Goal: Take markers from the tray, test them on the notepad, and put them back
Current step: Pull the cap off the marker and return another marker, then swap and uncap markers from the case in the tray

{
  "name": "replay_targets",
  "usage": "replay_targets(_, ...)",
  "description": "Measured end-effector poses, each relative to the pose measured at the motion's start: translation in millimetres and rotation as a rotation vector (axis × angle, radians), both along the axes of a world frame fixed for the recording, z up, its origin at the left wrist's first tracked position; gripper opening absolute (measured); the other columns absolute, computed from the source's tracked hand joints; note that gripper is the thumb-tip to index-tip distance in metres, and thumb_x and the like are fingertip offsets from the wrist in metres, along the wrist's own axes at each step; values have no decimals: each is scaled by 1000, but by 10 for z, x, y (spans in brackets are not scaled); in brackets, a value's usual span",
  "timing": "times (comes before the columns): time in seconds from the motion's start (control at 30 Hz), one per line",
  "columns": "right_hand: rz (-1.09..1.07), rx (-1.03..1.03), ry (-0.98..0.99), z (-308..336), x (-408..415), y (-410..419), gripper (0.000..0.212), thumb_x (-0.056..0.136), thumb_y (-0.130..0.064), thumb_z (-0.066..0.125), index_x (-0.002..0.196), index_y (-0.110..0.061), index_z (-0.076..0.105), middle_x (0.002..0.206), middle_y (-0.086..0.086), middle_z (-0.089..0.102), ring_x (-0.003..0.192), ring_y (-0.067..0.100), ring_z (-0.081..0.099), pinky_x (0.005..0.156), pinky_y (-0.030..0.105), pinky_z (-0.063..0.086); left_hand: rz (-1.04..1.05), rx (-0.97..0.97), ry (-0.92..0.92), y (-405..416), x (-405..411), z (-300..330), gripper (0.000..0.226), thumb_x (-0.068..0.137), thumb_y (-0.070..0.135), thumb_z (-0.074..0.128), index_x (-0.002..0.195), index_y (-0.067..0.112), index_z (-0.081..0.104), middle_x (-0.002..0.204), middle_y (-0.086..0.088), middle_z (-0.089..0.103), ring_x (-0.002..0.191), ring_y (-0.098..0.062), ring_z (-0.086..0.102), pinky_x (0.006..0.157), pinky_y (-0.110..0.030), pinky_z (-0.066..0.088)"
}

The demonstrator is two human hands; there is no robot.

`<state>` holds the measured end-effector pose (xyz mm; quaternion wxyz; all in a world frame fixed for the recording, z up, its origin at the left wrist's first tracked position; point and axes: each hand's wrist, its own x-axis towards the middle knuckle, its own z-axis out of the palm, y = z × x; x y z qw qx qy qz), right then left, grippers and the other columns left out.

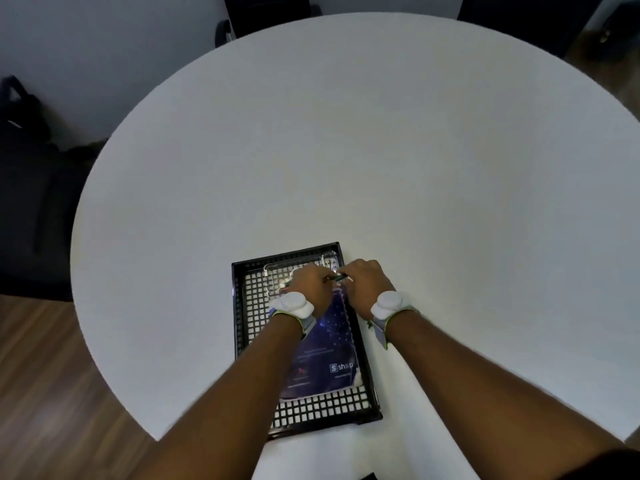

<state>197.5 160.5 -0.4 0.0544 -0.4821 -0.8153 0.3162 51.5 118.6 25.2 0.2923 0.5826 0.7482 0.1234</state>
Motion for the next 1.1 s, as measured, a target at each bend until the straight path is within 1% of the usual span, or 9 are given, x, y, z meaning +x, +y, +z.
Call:
replay_targets(0.07,25,-11,-11,0,-200,35,32,94,-18,47,119,-21,66,116,10,65,113,31,50,90,44,50,22,-6,25,21,-202,-30,27,88,9,58,107,15,75,104,-11,75,97,-28,69,79,-23,46)
replay_targets(0.2,1,54,-43,-88,-494,122,26,90,-18,51,107,-21,71,107,8,68,109,31,52,82,45,54,157,111,112,36,-525,-143,27,85,16,65,111,15,72,111,-14,66,105,-30,60,90,-38,51)
replay_targets(0.27,15,87,-133,-145,-615,195,23,88,-16,54,102,-19,72,105,8,67,109,32,51,78,43,55,182,97,166,87,-642,-199,17,86,13,63,98,9,74,103,-15,68,97,-31,62,84,-36,52)
replay_targets(0.37,63,99,-257,-242,-802,308,21,86,-11,56,99,-16,72,105,8,64,112,33,49,77,41,55,46,-32,196,188,-771,-340,19,83,6,56,81,7,75,88,-14,73,83,-31,67,76,-34,54)
replay_targets(0.47,97,105,-298,-257,-863,318,22,83,-7,56,98,-13,71,106,9,64,115,34,47,76,40,52,-71,-96,271,206,-778,-449,20,81,8,55,80,11,75,88,-13,71,85,-34,64,77,-36,52)
replay_targets(0.67,122,91,-236,-312,-891,361,18,83,-8,55,98,-14,64,104,7,65,113,32,48,74,38,47,-163,-149,365,256,-787,-614,18,84,8,57,94,7,72,103,-14,67,103,-35,56,80,-41,52)
replay_targets(0.83,76,89,-161,-263,-804,412,28,86,-12,56,112,-16,64,112,6,64,113,30,47,79,39,49,-202,-194,384,340,-787,-634,13,82,8,57,91,8,66,98,-14,69,99,-36,56,83,-41,53)
replay_targets(0.97,29,78,-109,-187,-730,418,29,87,-13,55,115,-16,62,117,6,63,114,30,47,82,40,51,-196,-197,382,326,-786,-499,13,84,8,57,92,7,66,93,-15,72,104,-36,53,75,-36,48)
replay_targets(1.1,-10,85,-57,-76,-589,347,32,87,-10,55,116,-19,61,119,3,62,113,29,48,84,41,51,-196,-167,423,263,-761,-309,21,84,9,55,101,8,67,100,-15,70,104,-36,56,83,-37,46)
